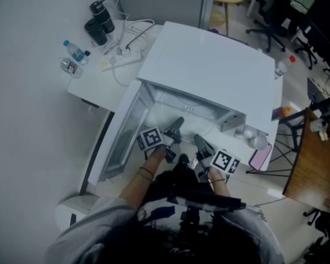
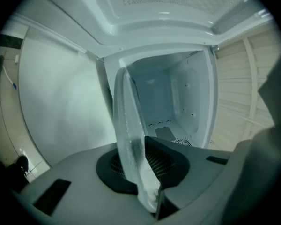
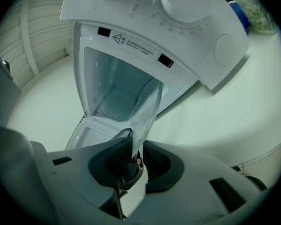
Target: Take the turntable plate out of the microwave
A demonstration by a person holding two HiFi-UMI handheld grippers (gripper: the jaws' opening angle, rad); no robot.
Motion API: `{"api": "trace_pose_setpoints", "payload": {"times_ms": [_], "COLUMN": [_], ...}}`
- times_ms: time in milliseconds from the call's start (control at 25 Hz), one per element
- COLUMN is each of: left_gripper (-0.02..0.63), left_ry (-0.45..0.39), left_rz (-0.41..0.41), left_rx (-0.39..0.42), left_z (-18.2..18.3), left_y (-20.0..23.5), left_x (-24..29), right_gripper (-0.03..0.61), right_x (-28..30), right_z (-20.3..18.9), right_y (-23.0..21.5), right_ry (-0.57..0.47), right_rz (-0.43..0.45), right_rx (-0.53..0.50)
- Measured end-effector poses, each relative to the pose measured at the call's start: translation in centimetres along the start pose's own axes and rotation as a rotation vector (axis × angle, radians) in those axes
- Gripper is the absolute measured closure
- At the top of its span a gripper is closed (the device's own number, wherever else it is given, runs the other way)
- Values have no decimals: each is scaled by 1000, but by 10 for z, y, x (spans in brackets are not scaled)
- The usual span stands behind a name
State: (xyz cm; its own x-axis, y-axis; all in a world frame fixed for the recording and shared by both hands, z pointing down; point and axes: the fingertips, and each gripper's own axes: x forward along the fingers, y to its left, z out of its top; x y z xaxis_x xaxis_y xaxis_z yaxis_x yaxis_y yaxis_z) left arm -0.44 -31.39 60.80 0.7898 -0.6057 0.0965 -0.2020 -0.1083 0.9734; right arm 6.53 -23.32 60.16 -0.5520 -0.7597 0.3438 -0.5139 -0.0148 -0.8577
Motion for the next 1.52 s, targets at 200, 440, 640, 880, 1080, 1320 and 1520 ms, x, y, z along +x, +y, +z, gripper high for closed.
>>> {"api": "trace_pose_setpoints", "payload": {"times_ms": [200,440,640,880,1080,1320,1520], "left_gripper": [581,581,580,580,578,575,572], "left_ry": [19,40,99,165,120,83,91], "left_rz": [0,27,-28,31,-146,-191,-216], "left_rx": [39,67,64,116,26,47,58], "left_z": [-6,-3,-15,-30,-32,-27,-37], "left_y": [-7,-17,-32,-32,-72,-92,-104], "left_x": [-8,-22,-32,-54,-57,-75,-92], "right_gripper": [474,432,428,430,490,494,492], "right_x": [-4,-9,-9,-7,-10,-22,-38], "right_z": [-1,17,31,22,26,27,15], "right_y": [-2,-8,-26,-20,15,51,61], "right_ry": [26,-19,-53,-28,-92,-124,-141], "right_rz": [25,49,17,25,207,270,247], "right_rx": [-42,-64,-1,-40,37,-9,-53]}}
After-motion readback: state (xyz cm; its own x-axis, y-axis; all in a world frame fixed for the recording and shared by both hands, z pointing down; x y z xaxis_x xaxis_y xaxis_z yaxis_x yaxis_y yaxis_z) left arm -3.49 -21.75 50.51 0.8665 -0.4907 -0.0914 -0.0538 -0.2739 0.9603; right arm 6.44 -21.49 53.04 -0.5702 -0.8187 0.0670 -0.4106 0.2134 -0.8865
